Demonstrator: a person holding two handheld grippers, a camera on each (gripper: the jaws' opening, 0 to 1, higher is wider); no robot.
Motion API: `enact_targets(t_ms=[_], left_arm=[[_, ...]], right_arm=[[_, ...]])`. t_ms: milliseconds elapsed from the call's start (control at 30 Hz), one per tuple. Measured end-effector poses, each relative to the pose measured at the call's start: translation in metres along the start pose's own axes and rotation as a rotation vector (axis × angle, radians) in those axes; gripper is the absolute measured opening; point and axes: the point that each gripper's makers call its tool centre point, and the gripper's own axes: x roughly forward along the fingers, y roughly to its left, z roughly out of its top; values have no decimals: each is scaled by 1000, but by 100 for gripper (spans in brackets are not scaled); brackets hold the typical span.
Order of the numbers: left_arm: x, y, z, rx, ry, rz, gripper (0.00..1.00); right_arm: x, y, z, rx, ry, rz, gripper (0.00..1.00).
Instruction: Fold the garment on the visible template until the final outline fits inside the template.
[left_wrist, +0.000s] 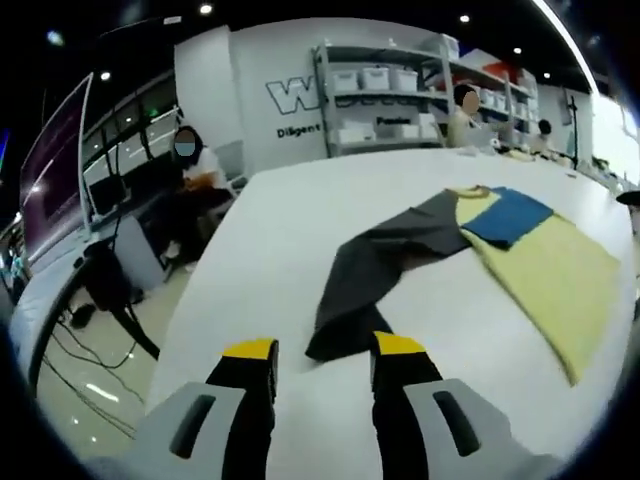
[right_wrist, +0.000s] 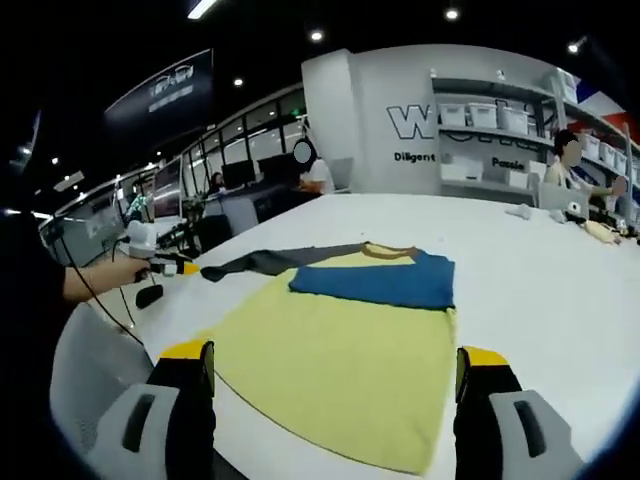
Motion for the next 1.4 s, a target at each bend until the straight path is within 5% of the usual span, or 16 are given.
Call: enact_targets(t_ms=[333, 633, 833, 1400], left_arm=[[20, -1, -22, -64, 99, -12, 18], [31, 4, -31, -95, 133, 7, 0], [32, 7, -28, -97, 131, 12, 0], [32, 54, 36, -14, 27, 117, 0]], right_arm=[[-2, -8, -4, 2, 8, -35, 99], [-5, -15, -4, 6, 5, -60, 97], [-7, -18, -1, -1, 5, -71, 97], [-3, -15, -5, -15, 28, -67, 96]])
